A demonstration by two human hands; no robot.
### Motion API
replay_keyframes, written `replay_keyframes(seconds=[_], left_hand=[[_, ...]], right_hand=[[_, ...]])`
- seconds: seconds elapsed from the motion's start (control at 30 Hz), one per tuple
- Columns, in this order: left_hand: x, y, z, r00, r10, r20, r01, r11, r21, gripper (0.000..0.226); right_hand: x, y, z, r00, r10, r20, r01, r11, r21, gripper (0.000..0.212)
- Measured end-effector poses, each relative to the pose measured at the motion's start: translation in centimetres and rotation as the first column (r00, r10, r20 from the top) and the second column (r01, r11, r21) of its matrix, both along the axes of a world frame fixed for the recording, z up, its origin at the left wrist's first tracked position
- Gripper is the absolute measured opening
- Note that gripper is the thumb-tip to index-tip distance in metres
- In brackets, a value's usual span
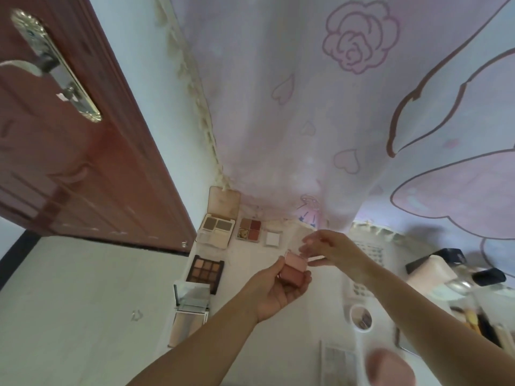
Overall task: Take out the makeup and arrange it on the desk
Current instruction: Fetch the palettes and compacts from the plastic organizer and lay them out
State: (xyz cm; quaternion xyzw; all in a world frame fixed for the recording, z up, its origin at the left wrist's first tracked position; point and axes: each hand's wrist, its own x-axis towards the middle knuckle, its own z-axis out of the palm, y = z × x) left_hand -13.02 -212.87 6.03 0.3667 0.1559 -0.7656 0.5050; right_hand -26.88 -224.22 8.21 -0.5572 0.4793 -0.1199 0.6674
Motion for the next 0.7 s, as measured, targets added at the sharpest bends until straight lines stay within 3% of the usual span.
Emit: replay_keyframes(seconds=[0.23, 0.43, 0.57, 0.7], left_hand=[[-0.8, -4.1, -2.2, 0.976, 0.137, 0.171, -0.165, 0.974, 0.158, 0.019], [-1.4, -6.3, -2.6, 0.925, 0.287, 0.250, -0.342, 0.915, 0.213, 0.017], [-1.7, -7.0, -2.3, 0.902, 0.344, 0.260, -0.406, 0.881, 0.244, 0.020], [-1.7, -6.4, -1.9, 0.920, 0.303, 0.250, -0.359, 0.906, 0.223, 0.019]], right_hand=[[2.2, -4.6, -4.0, 0.971, -0.104, -0.214, 0.059, 0.977, -0.204, 0.022], [3.1, -7.0, -7.4, 0.917, -0.033, -0.398, -0.141, 0.905, -0.400, 0.011], [3.1, -7.4, -8.5, 0.900, -0.041, -0.433, -0.164, 0.890, -0.426, 0.014], [2.8, -7.1, -7.4, 0.914, -0.020, -0.405, -0.140, 0.922, -0.362, 0.009]])
